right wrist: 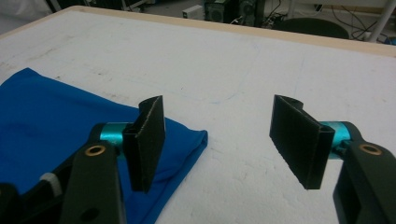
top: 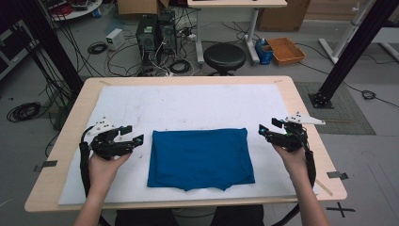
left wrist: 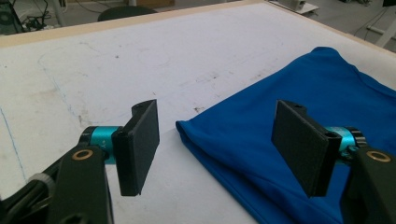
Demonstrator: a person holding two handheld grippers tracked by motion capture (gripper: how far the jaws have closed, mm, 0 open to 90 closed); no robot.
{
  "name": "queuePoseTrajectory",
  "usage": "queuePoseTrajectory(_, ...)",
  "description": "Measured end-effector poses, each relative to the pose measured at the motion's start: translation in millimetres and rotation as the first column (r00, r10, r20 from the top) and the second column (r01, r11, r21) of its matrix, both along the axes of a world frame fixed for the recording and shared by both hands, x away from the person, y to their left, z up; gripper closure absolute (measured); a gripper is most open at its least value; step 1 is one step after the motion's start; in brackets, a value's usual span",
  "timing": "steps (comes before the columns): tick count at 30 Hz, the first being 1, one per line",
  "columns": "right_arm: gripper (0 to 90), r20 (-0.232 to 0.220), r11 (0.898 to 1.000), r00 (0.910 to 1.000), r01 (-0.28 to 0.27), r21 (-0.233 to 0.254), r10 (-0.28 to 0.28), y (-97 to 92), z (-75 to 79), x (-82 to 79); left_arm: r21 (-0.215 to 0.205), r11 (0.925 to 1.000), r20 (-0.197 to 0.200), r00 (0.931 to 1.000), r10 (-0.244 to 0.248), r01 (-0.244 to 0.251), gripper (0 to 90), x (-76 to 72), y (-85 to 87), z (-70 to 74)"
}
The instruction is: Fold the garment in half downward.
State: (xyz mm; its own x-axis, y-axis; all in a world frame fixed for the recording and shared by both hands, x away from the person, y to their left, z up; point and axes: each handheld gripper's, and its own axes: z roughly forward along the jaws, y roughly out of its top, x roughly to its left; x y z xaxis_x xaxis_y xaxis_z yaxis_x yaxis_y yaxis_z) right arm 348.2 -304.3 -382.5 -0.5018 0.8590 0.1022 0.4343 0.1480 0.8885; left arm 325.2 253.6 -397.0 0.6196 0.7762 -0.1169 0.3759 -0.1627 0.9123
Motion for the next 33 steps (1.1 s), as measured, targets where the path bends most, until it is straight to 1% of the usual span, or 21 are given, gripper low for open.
queuePoseTrajectory(1,30.3,-0.002,1.0,1.0,-0.007,0.003,0.007,-0.5,0.2,1.0,0.011,0.9999,0.003,0.9999,0.012,-0.012,32.3,-0.8,-0.2,0.9)
queuePoseTrajectory(3,28.4,-0.004,1.0,0.9996,-0.028,0.001,0.028,-1.0,0.7,2.0,0.014,0.9992,0.0,0.9993,0.039,-0.039,31.5,-2.1,1.1,2.4)
queuePoseTrajectory(4,27.0,-0.003,0.999,0.9993,-0.036,0.0,0.036,-0.9,1.1,2.1,0.013,0.9983,-0.008,0.9983,0.058,-0.058,28.4,-2.7,2.3,3.0)
queuePoseTrajectory(6,24.8,-0.006,0.999,0.9989,-0.046,-0.008,0.046,-0.1,1.2,3.0,0.012,0.998,-0.012,0.998,0.063,-0.063,27.3,-3.7,5.4,4.2)
queuePoseTrajectory(8,23.8,-0.002,0.999,0.9988,-0.05,-0.018,0.05,1.7,0.9,4.0,0.009,0.9972,-0.006,0.9973,0.074,-0.074,27.5,-4.9,8.9,4.9)
queuePoseTrajectory(11,23.6,0.001,0.998,0.9983,-0.058,-0.028,0.058,3.2,1.2,4.5,-0.004,0.9966,0.002,0.9966,0.082,-0.082,27.8,-6.0,13.5,4.2)
queuePoseTrajectory(13,23.7,0.002,0.998,0.9986,-0.053,-0.027,0.053,3.2,2.0,4.3,-0.009,0.9962,0.005,0.9963,0.086,-0.086,27.9,-6.7,15.8,3.5)
queuePoseTrajectory(16,23.7,0.004,0.998,0.9988,-0.049,-0.024,0.05,1.8,2.9,4.0,-0.041,0.9956,-0.017,0.9963,0.084,-0.084,29.5,-6.0,18.6,2.9)
queuePoseTrajectory(17,23.7,0.006,0.999,0.9989,-0.047,-0.027,0.047,1.2,2.8,4.1,-0.045,0.9953,-0.018,0.9963,0.085,-0.085,29.6,-5.9,19.2,3.0)
queuePoseTrajectory(21,23.8,0.006,0.999,0.9989,-0.047,-0.027,0.047,-0.1,3.2,4.0,-0.038,0.995,-0.006,0.9957,0.092,-0.092,29.6,-6.8,20.1,3.3)
queuePoseTrajectory(33,24.6,0.011,0.999,0.9993,-0.036,-0.028,0.036,-2.4,4.7,3.2,-0.033,0.9939,-0.002,0.9944,0.105,-0.105,29.5,-7.5,20.6,3.0)
